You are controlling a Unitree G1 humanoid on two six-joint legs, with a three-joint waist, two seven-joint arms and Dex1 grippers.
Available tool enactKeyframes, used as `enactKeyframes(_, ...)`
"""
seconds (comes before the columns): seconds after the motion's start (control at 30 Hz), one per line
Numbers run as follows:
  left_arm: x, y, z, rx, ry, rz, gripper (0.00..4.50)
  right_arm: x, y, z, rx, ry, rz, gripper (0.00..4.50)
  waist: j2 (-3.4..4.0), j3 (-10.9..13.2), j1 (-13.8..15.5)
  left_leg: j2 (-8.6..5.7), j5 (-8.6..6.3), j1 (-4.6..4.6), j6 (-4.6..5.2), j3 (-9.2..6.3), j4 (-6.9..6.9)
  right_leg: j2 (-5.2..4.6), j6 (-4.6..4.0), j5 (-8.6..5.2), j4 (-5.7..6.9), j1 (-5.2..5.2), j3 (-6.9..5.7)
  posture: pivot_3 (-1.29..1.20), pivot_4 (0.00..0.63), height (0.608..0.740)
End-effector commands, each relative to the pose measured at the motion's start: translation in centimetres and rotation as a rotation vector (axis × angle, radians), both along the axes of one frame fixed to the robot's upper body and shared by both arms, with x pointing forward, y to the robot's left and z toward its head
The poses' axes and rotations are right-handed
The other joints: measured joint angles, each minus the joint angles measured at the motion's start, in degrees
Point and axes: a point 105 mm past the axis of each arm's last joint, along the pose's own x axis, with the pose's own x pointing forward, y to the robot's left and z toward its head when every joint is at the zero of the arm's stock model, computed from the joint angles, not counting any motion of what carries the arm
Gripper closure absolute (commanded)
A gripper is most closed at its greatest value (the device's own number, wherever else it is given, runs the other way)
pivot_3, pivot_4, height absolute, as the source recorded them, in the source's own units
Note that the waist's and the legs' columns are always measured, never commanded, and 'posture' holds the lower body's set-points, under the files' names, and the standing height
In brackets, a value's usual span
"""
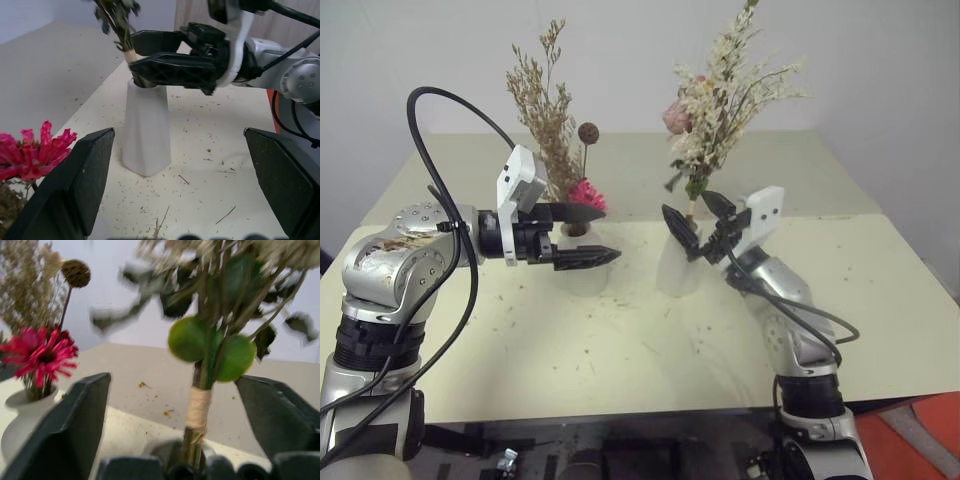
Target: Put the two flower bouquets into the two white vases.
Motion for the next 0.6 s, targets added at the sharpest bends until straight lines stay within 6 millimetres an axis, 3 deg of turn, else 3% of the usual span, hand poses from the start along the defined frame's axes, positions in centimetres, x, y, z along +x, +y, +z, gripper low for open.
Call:
enactKeyframes(0.03, -0.4, 0.1, 1.1, -0.004, -0.048, -0.004, 0.00, -2.0, -0.6, 2.4, -0.020, -0.127, 0.027, 0.03, 0.00, 0.00, 0.02, 0.00, 0.00, 0.00, 0.00, 0.00, 0.00, 0.00, 0.00, 0.00, 0.00, 0.01, 0.00, 0.00, 0.150, 0.740)
enactKeyframes(0.33, -0.5, 0.6, 1.0, -0.002, -0.047, 0.007, 0.00, -5.8, -3.6, 1.0, -0.199, -0.054, 0.183, 0.03, -0.02, 0.01, 0.17, 0.00, 0.00, 0.03, 0.00, -0.01, 0.00, 0.00, 0.02, -0.01, -0.08, 0.09, -0.03, 0.00, 0.150, 0.740)
enactKeyframes(0.6, -1.1, 2.1, 0.2, 0.006, -0.033, 0.064, 0.00, -6.9, -8.0, 0.0, -0.340, 0.050, 0.190, 0.03, -0.04, 0.02, 0.08, 0.04, 0.00, 0.12, 0.00, 0.01, -0.01, 0.04, 0.45, -0.28, -0.09, 0.15, 0.00, 0.00, 0.150, 0.740)
